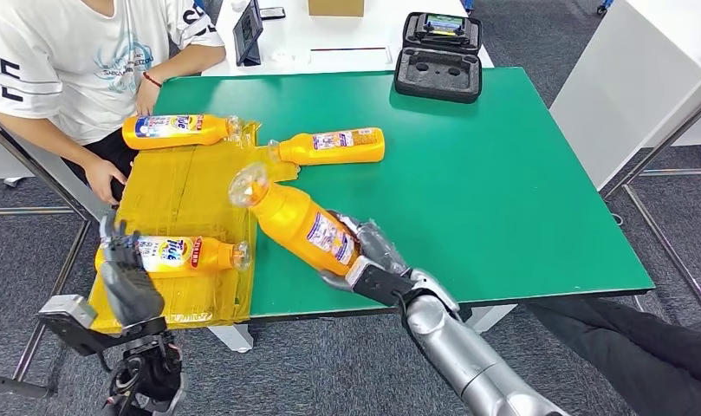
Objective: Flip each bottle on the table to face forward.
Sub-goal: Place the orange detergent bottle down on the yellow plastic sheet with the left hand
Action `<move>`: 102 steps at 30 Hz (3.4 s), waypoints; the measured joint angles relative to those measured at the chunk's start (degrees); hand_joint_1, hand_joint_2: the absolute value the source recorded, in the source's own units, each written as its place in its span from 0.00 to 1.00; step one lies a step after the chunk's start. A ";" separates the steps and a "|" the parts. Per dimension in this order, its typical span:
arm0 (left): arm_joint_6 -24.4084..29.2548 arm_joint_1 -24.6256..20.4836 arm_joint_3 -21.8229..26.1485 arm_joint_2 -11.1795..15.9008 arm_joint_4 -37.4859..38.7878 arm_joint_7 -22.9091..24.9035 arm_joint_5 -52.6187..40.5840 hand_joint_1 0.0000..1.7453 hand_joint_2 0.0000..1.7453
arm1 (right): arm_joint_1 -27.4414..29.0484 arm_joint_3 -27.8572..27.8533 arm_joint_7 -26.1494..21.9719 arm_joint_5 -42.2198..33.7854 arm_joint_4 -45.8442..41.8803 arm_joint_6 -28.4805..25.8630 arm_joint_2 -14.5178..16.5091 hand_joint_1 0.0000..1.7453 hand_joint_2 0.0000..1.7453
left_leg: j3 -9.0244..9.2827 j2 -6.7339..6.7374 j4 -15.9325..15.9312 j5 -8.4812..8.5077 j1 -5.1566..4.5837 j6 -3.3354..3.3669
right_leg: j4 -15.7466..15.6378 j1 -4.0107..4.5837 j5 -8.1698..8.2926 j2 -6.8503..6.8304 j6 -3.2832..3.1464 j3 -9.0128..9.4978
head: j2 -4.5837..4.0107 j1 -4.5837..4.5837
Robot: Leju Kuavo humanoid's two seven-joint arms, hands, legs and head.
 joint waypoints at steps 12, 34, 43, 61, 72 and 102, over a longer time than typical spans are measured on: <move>-4.28 -2.62 -15.71 -0.53 6.75 0.00 -0.06 0.00 1.00 | 4.38 -1.26 -0.17 1.88 0.80 2.56 3.86 1.00 1.00 | -0.03 0.01 0.00 -0.02 -0.01 0.01 | -0.01 -0.01 0.00 0.01 0.00 -0.01 | 0.00 0.00; -5.93 -3.92 -23.42 -2.36 10.63 0.83 -0.77 0.00 1.00 | 5.43 -4.58 -0.08 4.02 1.48 3.26 5.63 1.00 1.00 | -0.04 0.03 0.00 -0.02 -0.01 0.01 | -0.01 -0.01 0.00 0.01 0.00 -0.03 | 0.00 0.01; -8.17 -4.43 -23.48 -2.67 11.44 1.79 -0.60 0.00 1.00 | 6.15 -6.69 0.09 6.78 1.12 4.78 5.95 1.00 1.00 | -0.04 0.03 0.00 -0.02 -0.01 0.01 | -0.01 -0.01 0.00 0.01 0.00 -0.02 | 0.00 0.01; -12.39 -6.57 -23.56 -3.32 15.26 6.21 5.86 0.00 1.00 | 6.30 -4.78 1.39 9.08 2.67 7.88 7.60 1.00 1.00 | -0.04 0.04 0.00 -0.02 0.00 0.01 | -0.01 0.00 0.00 0.02 0.00 -0.04 | 0.00 0.00; -16.92 -8.24 -24.32 -3.50 20.11 10.39 13.43 0.00 1.00 | 6.64 -2.78 2.92 11.40 4.53 8.09 6.89 1.00 1.00 | -0.05 0.05 0.00 -0.02 -0.01 0.01 | -0.01 -0.01 0.00 0.02 0.00 -0.05 | -0.01 -0.01; -15.85 -9.23 -21.71 -1.25 16.81 9.05 21.55 0.99 1.00 | 3.57 -0.18 3.95 11.79 8.90 8.92 6.37 1.00 1.00 | -0.05 0.05 0.00 -0.01 0.00 0.00 | 0.00 -0.01 0.00 0.02 0.00 -0.04 | 0.00 -0.01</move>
